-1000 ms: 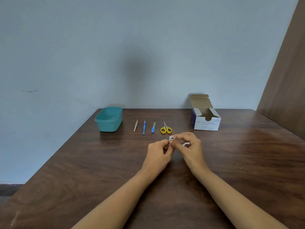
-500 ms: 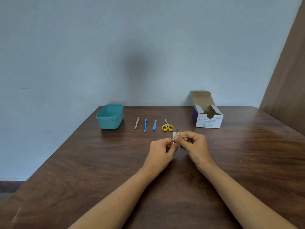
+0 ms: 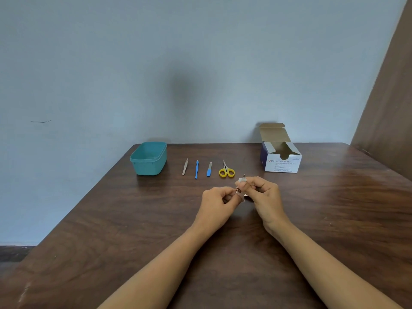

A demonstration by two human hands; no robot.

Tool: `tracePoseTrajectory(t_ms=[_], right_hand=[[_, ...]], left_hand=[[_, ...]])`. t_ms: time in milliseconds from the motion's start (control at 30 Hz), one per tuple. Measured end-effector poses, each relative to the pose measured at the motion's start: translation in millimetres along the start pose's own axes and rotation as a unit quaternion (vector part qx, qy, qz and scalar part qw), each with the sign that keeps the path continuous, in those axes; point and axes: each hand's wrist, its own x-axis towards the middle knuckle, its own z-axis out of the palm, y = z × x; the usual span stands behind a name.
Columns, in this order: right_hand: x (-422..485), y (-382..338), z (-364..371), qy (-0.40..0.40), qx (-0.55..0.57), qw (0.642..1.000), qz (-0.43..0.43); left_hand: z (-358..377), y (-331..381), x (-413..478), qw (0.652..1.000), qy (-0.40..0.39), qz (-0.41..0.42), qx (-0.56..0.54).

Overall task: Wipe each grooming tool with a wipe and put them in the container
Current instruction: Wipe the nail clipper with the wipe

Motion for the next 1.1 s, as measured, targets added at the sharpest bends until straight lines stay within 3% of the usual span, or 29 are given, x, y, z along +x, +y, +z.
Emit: tracePoseTrajectory(t_ms=[200,433,700,1100], right_hand=[[-1.8,-10.1,1.9,0.006,0.074,0.997,0.036],[-0.5,-8.7,2.3,0.051,0.066,0.996,0.032],[0.0,-9.2,1.4,0.034,0.064,0.997,0.008],[2.6,-8.0,1.9,0.080,0.098,0.991,0.049]], left_hand=[[0.9,0.1,-0.1,1.000,-0.001,-0.003,-0.006],[3.0,-0.9,1.2,1.000,-0.023,-0.009,0.010],[3.3,-0.6,0.4,1.000,-0.017,-0.002,0.013],[3.1,-0.2,0.0,1.000,-0.020,0.012,0.021]])
